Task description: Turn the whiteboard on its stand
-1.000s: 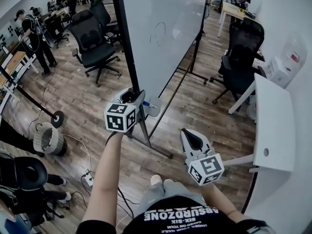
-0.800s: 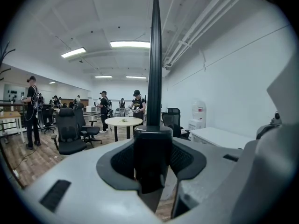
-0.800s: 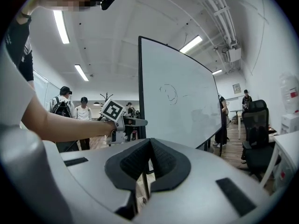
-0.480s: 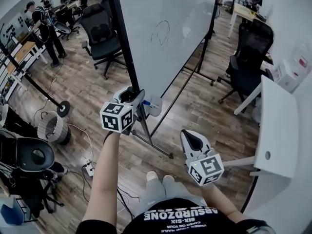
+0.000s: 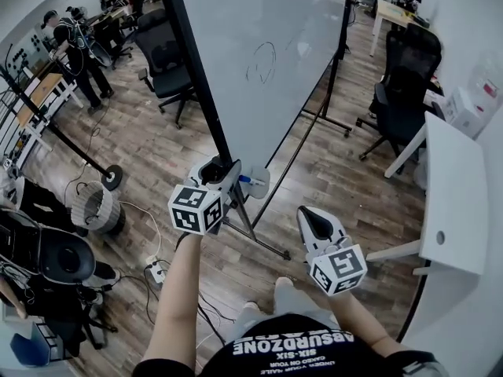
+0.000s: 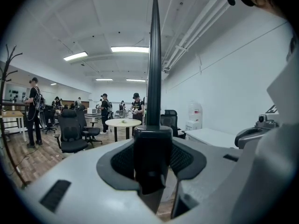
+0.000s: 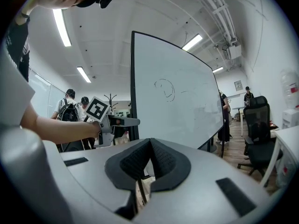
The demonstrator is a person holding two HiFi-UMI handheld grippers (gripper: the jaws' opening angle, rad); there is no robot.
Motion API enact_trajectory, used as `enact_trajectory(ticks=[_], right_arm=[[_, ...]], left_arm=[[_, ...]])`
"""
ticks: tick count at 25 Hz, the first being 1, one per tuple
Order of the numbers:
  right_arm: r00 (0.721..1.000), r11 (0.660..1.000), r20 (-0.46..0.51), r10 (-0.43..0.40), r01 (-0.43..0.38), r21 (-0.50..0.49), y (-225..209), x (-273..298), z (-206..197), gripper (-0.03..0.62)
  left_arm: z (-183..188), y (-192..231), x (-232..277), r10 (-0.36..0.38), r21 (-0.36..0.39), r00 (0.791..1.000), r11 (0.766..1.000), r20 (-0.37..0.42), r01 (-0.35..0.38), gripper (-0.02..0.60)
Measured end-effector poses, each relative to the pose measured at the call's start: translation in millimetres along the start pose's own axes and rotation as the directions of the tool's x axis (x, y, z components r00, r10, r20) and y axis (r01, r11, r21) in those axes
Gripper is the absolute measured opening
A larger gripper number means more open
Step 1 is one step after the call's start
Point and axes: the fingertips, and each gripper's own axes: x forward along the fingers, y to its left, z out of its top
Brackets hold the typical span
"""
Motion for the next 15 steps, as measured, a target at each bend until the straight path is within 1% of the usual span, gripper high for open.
enact_trajectory(ticks=[7, 11, 15], right_arm=[[1.000, 1.000, 0.003, -0.022, 0.022, 0.016, 40.2, -20.8, -4.0, -0.002], [1.000, 0.999, -0.002, -0.030, 0.030, 0.012, 58.5, -37.0, -11.8, -0.002], [0.998, 0.998, 0.000, -0.057, 0.057, 0.010, 71.9, -56.2, -12.6, -0.002]], left_arm=[[-5.3, -15.8, -27.1, -0.005, 0.004, 1.000, 1.000, -0.014, 0.005, 0.179], [-11.0, -23.5, -38.9, 0.004, 0.002, 1.000, 1.000, -0.018, -0.004, 0.181], [-13.2, -28.6, -51.6, 0.008, -0.002, 1.000, 1.000, -0.020, -0.008, 0.181]])
